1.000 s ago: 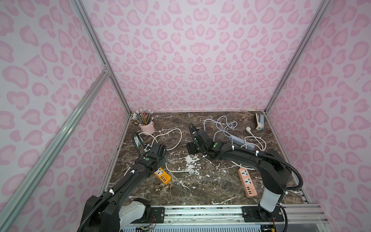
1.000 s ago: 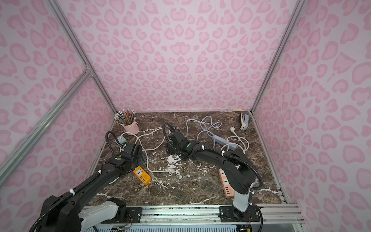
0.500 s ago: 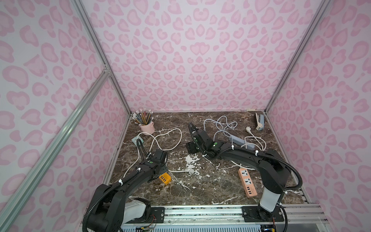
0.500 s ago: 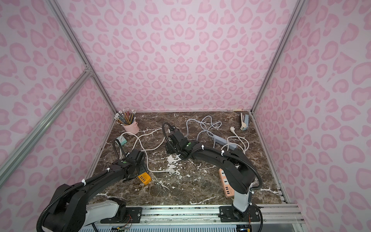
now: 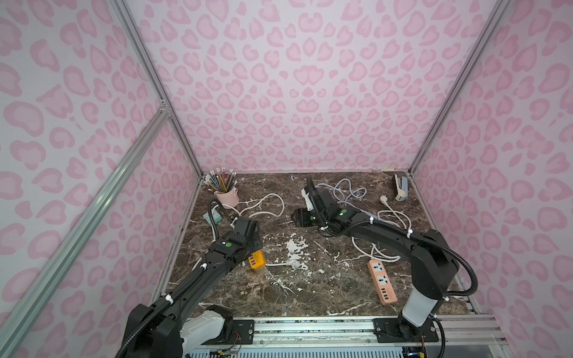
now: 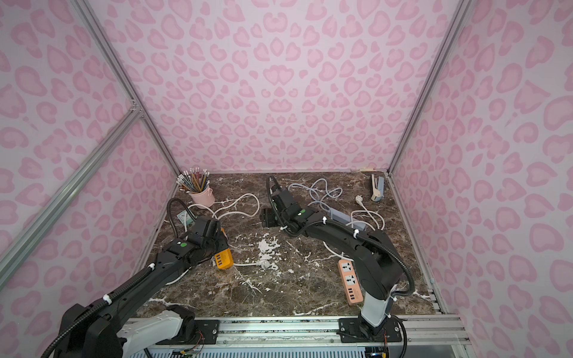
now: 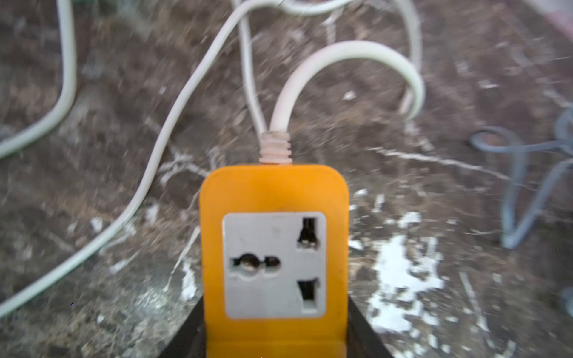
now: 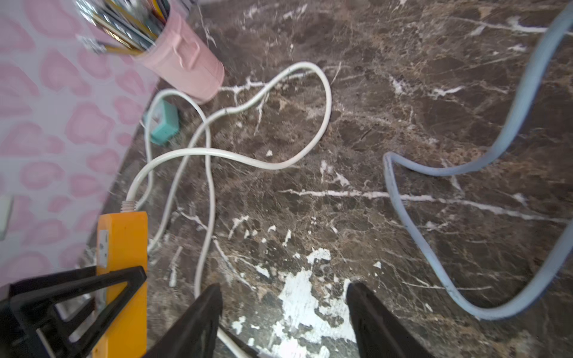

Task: Wrap the cord around the power strip
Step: Pick up the power strip from the center of the board.

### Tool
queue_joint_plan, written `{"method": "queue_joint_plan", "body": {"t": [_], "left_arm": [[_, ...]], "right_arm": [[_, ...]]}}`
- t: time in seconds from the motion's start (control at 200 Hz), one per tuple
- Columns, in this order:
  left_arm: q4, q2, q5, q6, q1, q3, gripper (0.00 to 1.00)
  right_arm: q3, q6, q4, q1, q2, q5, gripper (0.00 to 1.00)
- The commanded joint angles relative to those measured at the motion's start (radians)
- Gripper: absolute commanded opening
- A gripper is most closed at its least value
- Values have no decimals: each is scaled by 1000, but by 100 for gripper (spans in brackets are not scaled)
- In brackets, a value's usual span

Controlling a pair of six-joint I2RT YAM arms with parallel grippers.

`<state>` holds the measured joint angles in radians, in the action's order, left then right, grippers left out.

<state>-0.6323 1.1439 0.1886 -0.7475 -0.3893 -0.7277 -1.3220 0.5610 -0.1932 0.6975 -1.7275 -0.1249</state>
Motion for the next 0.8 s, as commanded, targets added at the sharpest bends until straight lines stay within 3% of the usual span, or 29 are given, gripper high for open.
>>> {"method": "queue_joint_plan", "body": {"t": [0.0,0.13,0.355,0.545,0.69,0.795], "left_arm": [[44,-7,-106,200,-37,-107,18],[160,15,-228,325,-105,-203,16],[249,113,-243,414,-209,-324,15],[213,203,-212,436,-292,-407,14],[229,217,-206,435,-306,-409,13],[217,230,-180,442,-307,-415,12]], "right_arm": [[68,189,100,-69,80,-346,70],[100,261,136,-130,169,-434,72],[86,304,144,-138,225,-427,72],[99,372,239,-130,201,-400,64],[104,390,264,-140,192,-368,50],[120,389,269,-153,210,-360,51]]}}
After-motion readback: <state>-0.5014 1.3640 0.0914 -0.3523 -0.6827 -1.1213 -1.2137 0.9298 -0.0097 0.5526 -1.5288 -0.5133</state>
